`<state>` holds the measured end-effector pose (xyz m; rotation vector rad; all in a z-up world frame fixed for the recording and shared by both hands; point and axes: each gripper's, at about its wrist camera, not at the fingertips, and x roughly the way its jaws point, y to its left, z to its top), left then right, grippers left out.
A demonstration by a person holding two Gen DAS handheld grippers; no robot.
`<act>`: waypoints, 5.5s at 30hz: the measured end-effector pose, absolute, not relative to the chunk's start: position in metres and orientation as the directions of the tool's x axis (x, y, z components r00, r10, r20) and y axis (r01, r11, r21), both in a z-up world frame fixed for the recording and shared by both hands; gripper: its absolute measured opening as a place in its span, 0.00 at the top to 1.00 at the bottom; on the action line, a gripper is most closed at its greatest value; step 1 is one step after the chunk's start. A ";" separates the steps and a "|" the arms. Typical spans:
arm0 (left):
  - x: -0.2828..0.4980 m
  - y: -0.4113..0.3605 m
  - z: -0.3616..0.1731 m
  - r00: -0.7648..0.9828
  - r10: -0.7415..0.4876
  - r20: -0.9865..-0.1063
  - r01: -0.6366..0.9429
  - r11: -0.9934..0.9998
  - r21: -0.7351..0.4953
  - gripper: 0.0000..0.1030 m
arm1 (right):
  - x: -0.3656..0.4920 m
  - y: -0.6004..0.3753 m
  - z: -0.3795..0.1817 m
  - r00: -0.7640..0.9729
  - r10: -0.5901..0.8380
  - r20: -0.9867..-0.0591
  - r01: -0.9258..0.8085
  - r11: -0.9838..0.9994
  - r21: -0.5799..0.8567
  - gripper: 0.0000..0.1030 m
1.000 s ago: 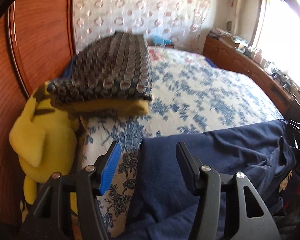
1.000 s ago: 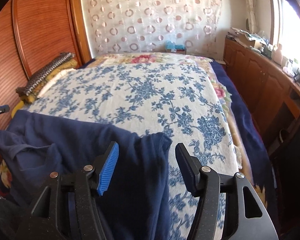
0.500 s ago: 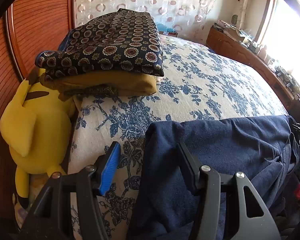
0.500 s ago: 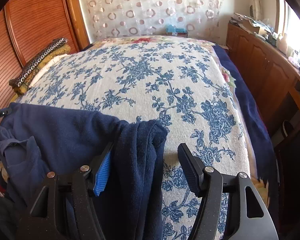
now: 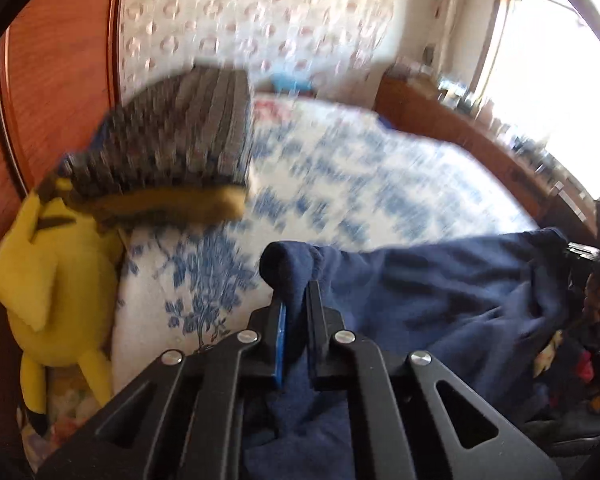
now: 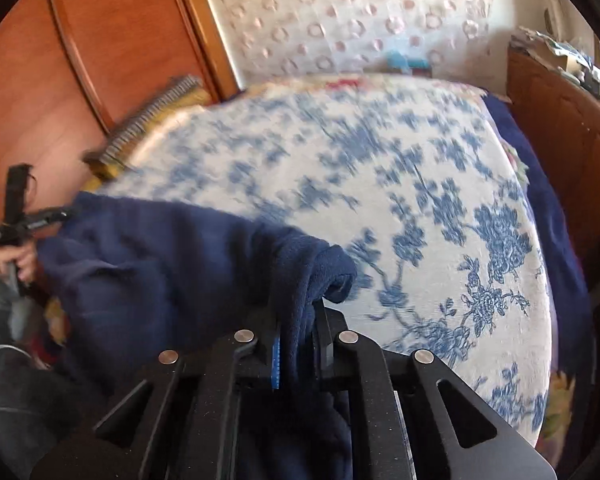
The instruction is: Fold small clothes
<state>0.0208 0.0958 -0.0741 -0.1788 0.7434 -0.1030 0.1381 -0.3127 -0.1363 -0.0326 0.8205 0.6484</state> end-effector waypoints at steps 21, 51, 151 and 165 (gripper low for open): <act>-0.046 0.105 0.128 0.963 -0.171 -0.210 0.142 0.979 -0.148 0.96 | 0.043 -0.339 0.100 0.739 0.606 -0.295 -0.619 0.783 0.060 0.94; 0.216 0.101 -0.005 0.840 -0.006 -0.543 -0.019 0.999 -0.041 0.63 | 0.337 -0.293 -0.014 0.738 0.185 -0.649 -0.333 0.936 -0.112 0.69; 0.110 0.092 -0.005 0.839 -0.128 -0.529 0.036 0.983 -0.181 0.95 | 0.210 -0.323 -0.077 0.767 0.320 -0.556 -0.317 0.943 0.105 0.99; 0.052 0.096 -0.052 0.784 -0.110 -0.611 0.006 0.985 -0.170 0.94 | 0.119 -0.353 -0.075 0.764 0.359 -0.537 -0.318 0.933 0.172 0.99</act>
